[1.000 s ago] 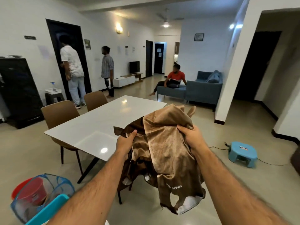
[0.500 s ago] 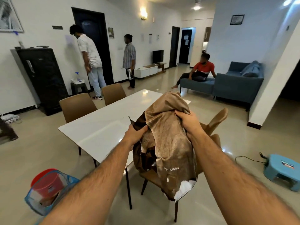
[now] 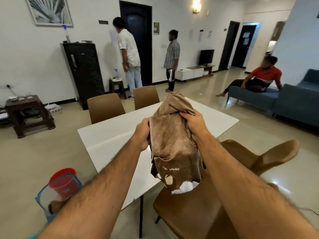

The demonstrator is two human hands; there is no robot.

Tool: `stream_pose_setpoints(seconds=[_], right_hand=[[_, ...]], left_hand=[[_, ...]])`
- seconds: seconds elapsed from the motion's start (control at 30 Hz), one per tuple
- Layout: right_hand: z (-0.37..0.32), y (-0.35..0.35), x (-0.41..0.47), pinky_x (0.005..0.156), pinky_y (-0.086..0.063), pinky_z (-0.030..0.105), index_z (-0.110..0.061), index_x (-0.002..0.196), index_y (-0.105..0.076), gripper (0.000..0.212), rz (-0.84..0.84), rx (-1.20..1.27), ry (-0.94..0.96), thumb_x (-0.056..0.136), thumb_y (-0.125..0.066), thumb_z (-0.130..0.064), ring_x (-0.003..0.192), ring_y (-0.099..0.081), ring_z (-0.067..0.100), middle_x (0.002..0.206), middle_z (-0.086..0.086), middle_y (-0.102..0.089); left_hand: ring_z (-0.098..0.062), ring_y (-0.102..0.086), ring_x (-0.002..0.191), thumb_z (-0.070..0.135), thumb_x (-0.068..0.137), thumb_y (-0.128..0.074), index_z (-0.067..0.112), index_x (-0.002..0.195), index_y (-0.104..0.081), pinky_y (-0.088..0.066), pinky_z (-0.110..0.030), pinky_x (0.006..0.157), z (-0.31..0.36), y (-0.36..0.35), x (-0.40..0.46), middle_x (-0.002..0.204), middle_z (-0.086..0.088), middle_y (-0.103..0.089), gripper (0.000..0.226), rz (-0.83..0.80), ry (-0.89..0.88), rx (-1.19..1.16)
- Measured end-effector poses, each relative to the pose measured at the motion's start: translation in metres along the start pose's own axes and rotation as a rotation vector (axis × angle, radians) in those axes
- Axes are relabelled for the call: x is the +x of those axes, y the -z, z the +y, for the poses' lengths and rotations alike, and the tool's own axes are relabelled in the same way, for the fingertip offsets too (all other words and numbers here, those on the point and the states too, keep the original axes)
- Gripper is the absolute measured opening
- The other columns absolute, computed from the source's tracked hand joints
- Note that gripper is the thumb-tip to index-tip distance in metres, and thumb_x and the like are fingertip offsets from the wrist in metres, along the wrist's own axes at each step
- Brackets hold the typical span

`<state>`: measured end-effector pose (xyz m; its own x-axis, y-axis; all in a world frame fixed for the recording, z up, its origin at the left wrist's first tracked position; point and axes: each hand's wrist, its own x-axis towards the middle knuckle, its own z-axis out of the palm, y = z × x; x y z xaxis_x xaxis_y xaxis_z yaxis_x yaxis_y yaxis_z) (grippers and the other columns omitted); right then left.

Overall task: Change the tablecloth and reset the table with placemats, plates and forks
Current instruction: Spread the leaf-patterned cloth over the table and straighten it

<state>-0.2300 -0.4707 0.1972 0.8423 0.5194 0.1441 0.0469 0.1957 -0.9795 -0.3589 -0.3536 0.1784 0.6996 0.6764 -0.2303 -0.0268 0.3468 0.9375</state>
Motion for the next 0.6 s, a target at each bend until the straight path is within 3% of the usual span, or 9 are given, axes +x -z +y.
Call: stream_pose_setpoints(seconds=[0.07, 0.13, 0.23, 0.33, 0.5, 0.6], right_hand=[[0.006, -0.009, 0.026, 0.087, -0.056, 0.039, -0.011, 0.105, -0.068, 0.016, -0.018, -0.012, -0.009, 0.089, -0.066, -0.007, 0.095, -0.067, 0.027, 0.100, 0.010, -0.070], [0.013, -0.018, 0.049, 0.092, -0.055, 0.043, -0.012, 0.105, -0.069, 0.017, -0.028, -0.020, -0.026, 0.088, -0.068, -0.010, 0.100, -0.067, 0.031, 0.105, 0.013, -0.071], [0.024, -0.035, 0.080, 0.095, -0.054, 0.046, -0.013, 0.101, -0.069, 0.014, -0.043, -0.055, -0.044, 0.087, -0.070, -0.012, 0.102, -0.067, 0.033, 0.106, 0.014, -0.071], [0.032, -0.056, 0.107, 0.094, -0.055, 0.047, -0.014, 0.094, -0.067, 0.010, -0.084, -0.077, -0.070, 0.087, -0.068, -0.008, 0.102, -0.066, 0.034, 0.101, 0.013, -0.070], [0.055, -0.103, 0.168, 0.090, -0.056, 0.044, -0.008, 0.111, -0.066, 0.029, -0.124, -0.341, -0.087, 0.084, -0.071, -0.018, 0.096, -0.067, 0.028, 0.103, 0.011, -0.070], [0.070, -0.133, 0.196, 0.085, -0.057, 0.045, -0.010, 0.106, -0.068, 0.025, -0.131, -0.498, -0.074, 0.084, -0.069, -0.023, 0.091, -0.066, 0.029, 0.097, 0.009, -0.070]], left_hand=[[-0.026, -0.064, 0.095, 0.059, 0.100, -0.023, 0.015, 0.100, -0.068, -0.050, -0.035, 0.076, 0.007, 0.001, 0.020, 0.104, -0.012, -0.070, 0.063, -0.059, 0.077, -0.203], [-0.028, -0.064, 0.107, 0.072, 0.092, -0.021, 0.014, 0.117, -0.067, -0.051, -0.038, 0.085, 0.015, 0.001, 0.040, 0.115, -0.013, -0.070, 0.078, -0.145, 0.118, -0.215], [-0.025, -0.067, 0.107, 0.053, 0.094, -0.051, 0.015, 0.125, -0.062, -0.055, -0.035, 0.082, 0.027, -0.003, 0.066, 0.118, -0.012, -0.070, 0.050, -0.160, 0.083, -0.038], [-0.028, -0.067, 0.100, 0.033, 0.088, -0.069, 0.015, 0.111, -0.065, -0.054, -0.037, 0.077, 0.041, -0.002, 0.092, 0.114, -0.016, -0.069, 0.029, -0.133, 0.116, 0.018], [-0.021, -0.065, 0.071, 0.016, 0.093, -0.061, 0.011, 0.098, -0.062, -0.054, -0.030, 0.065, 0.072, 0.019, 0.156, 0.080, -0.010, -0.069, 0.007, -0.072, 0.098, 0.084], [-0.019, -0.062, 0.076, 0.015, 0.096, -0.057, 0.013, 0.095, -0.060, -0.052, -0.031, 0.068, 0.092, 0.036, 0.192, 0.087, -0.010, -0.065, 0.005, -0.043, 0.073, 0.148]])
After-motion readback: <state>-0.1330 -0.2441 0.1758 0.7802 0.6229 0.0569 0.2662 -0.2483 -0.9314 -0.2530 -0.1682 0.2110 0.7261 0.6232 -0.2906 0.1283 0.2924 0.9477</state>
